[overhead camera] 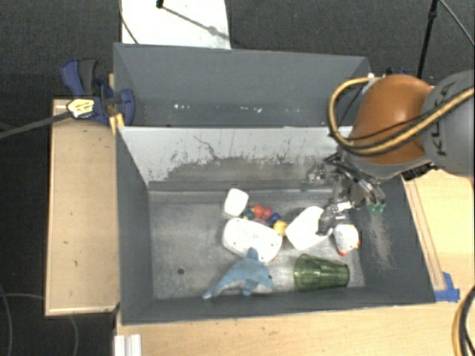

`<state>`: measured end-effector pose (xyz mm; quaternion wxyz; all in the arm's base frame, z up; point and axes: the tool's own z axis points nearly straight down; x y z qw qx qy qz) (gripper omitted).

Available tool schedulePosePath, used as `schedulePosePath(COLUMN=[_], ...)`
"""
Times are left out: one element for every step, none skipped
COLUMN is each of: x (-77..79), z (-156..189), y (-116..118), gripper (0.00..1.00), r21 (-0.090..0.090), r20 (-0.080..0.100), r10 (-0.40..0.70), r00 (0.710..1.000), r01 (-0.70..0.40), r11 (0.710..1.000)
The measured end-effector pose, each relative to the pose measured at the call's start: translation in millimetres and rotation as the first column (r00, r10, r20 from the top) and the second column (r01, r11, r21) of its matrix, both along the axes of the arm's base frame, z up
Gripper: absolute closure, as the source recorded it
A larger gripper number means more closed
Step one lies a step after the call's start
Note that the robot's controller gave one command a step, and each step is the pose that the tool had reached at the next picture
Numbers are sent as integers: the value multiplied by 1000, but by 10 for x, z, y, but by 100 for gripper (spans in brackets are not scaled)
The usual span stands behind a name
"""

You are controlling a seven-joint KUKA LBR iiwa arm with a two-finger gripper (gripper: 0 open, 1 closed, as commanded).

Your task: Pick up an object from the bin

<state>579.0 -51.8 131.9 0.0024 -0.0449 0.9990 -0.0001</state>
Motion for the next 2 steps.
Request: schedulePosePath(x=[22, 58], z=[-420, -564], y=[-185, -313], gripper=[0, 100], r21=[0, 1], r20=[0, 5], r10=[97, -2], r00=[995, 1000], r01=[-97, 2], r11=[995, 1000])
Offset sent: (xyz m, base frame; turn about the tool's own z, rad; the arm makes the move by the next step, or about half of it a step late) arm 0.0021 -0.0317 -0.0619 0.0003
